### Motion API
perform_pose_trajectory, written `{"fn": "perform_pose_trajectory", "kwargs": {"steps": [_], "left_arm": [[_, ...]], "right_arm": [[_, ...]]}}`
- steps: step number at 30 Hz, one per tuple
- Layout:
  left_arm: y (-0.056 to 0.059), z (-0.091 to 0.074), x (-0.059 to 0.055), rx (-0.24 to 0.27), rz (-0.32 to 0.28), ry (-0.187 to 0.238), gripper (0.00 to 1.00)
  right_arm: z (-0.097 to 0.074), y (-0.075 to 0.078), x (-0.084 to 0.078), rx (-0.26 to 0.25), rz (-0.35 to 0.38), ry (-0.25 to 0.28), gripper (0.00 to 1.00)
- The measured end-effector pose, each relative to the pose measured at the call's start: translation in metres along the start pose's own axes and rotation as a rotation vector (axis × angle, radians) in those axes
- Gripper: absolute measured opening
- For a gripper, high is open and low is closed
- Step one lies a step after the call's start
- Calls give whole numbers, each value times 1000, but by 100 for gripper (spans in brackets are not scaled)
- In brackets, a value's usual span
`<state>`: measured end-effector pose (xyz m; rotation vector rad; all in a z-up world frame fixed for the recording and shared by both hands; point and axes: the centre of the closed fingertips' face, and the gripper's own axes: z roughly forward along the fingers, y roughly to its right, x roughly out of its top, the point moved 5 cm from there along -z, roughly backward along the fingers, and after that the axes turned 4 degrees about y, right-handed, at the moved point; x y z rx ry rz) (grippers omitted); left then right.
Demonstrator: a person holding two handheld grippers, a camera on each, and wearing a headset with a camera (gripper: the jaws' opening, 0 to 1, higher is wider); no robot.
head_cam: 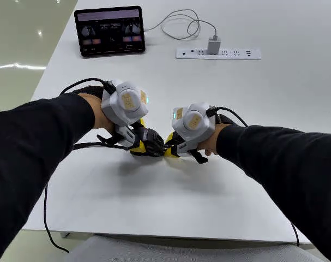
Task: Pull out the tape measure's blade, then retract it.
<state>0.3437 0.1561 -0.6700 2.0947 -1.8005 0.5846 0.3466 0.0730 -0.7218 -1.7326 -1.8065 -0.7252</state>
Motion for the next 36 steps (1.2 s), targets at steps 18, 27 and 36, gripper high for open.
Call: {"fn": "perform_pose_trajectory", "kwargs": {"steps": [18,27,36], "left_arm": [[-1,1,0,-1,-8,4,29],[-1,1,0,1,-13,7,29],[0,1,0,2,-14,7,29]], "right_arm": [[0,1,-2,-4,14,-8,10],[-3,1,-5,-4,20,-8,10],[-9,1,-11,-11,32,-12,10]]}}
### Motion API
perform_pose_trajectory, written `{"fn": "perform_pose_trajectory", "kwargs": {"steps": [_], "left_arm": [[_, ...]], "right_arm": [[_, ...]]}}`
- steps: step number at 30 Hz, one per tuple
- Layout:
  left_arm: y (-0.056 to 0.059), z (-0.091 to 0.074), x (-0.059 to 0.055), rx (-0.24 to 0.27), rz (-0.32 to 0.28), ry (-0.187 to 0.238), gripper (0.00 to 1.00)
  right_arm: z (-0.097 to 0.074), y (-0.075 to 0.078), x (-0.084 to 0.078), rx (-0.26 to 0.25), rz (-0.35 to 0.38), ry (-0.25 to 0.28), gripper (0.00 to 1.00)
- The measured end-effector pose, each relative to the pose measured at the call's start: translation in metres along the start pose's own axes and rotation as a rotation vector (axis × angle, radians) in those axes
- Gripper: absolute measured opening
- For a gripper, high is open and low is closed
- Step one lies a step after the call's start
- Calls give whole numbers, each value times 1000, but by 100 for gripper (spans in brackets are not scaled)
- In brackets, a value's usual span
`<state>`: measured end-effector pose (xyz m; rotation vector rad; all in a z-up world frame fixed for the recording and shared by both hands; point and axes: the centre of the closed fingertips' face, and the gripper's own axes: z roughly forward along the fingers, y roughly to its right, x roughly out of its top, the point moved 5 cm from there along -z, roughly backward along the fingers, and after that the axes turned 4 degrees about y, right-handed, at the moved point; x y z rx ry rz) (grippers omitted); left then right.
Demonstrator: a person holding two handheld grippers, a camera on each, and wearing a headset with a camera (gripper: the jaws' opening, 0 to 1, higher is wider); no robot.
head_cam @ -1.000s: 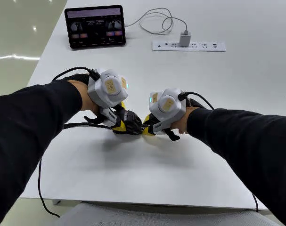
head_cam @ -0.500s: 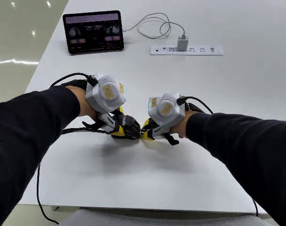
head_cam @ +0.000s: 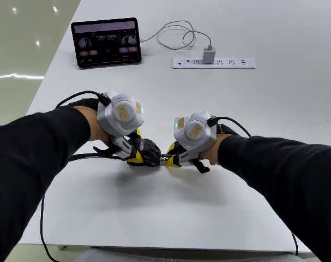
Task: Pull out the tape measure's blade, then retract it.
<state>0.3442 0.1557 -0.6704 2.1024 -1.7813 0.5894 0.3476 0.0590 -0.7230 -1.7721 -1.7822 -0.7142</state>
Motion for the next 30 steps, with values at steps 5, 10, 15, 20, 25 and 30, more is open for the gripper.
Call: {"fn": "perform_pose_trajectory", "kwargs": {"steps": [5,10,15,20,25,30], "left_arm": [[0,0,0,-2,1,0,29],[0,0,0,-1,0,3,29],[0,0,0,-2,0,3,29],[0,0,0,0,-2,5,29],[1,0,0,3,-5,8,29],[0,-1,0,2,-10,9,29]], "right_arm": [[-4,-1,-4,-6,10,0,10],[-6,-1,-6,-9,17,-3,10],[-9,-1,-9,-12,21,-5,10],[-14,-1,-12,-17,22,-11,10],[-16,0,-15,-21,23,-14,10],[-21,2,-20,-26,25,-24,10]]}}
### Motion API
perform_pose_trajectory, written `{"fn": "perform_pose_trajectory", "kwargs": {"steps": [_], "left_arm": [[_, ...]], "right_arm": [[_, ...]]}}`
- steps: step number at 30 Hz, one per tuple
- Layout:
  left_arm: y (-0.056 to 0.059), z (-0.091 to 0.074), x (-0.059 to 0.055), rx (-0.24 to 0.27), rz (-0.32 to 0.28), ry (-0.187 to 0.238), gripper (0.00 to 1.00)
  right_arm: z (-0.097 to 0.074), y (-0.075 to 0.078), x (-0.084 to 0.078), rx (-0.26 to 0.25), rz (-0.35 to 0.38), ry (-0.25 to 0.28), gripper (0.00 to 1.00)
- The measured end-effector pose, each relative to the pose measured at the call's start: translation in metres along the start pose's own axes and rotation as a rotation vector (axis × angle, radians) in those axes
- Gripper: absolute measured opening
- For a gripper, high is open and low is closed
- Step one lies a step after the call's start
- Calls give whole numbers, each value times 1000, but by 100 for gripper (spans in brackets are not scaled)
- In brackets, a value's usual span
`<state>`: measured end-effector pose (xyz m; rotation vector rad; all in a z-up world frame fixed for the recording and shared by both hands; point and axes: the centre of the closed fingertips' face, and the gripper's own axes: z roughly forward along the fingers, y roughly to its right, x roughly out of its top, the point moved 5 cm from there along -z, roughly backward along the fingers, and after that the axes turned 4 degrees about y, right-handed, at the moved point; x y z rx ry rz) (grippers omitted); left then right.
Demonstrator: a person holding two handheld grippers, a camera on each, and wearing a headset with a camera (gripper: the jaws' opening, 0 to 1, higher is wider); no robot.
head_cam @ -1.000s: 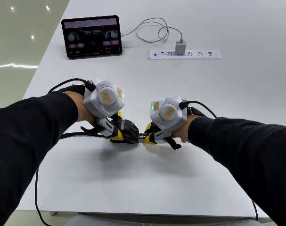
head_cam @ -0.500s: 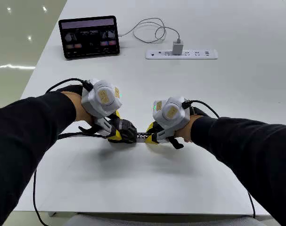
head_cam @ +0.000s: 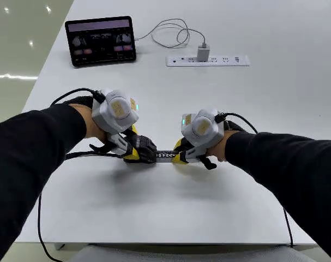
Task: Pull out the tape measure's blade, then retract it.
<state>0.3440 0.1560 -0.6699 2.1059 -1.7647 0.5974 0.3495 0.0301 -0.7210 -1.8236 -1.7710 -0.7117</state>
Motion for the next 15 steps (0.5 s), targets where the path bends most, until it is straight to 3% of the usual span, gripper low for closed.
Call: {"fn": "perform_pose_trajectory", "kwargs": {"steps": [15], "left_arm": [[0,-1,0,8,-8,1,29]], "right_arm": [[-11,3,-11,-2,8,-20,10]]}}
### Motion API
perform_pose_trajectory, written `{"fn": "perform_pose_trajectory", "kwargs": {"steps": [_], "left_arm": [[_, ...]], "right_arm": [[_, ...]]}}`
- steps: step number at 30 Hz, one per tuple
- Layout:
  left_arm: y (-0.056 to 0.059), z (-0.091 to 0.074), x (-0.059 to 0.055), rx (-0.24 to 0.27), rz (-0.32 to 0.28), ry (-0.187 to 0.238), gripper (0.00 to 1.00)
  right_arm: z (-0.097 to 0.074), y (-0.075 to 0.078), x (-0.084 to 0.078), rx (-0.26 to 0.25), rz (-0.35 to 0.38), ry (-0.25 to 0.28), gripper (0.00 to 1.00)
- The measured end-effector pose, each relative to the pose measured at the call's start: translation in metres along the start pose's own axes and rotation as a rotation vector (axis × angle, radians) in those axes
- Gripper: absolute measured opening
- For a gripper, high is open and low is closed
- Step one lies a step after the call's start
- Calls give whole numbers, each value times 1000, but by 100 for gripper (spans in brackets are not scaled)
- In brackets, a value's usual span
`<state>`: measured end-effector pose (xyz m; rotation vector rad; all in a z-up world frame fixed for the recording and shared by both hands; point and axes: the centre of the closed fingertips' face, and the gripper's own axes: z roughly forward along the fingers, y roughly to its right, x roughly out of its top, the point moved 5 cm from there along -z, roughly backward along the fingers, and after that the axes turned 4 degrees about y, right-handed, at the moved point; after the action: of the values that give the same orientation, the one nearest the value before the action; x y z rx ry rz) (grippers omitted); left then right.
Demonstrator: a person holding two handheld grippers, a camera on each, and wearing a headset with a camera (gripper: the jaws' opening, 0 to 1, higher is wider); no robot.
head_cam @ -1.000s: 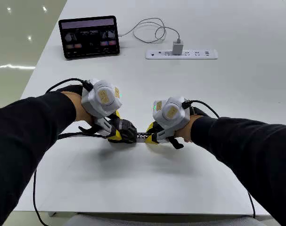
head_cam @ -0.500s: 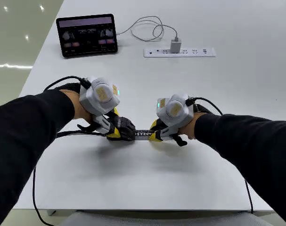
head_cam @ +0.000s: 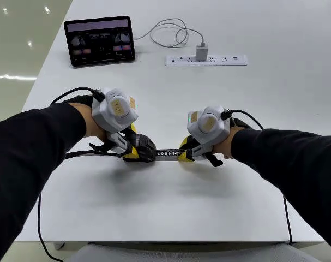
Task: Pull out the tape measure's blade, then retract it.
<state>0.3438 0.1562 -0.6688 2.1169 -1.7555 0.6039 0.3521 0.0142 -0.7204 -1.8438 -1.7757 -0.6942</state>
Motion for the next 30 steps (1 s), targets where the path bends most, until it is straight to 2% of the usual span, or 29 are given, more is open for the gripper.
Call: {"fn": "perform_pose_trajectory", "kwargs": {"steps": [30], "left_arm": [[0,0,-1,8,-8,6,29]], "right_arm": [[-16,2,-17,-9,15,-5,10]]}}
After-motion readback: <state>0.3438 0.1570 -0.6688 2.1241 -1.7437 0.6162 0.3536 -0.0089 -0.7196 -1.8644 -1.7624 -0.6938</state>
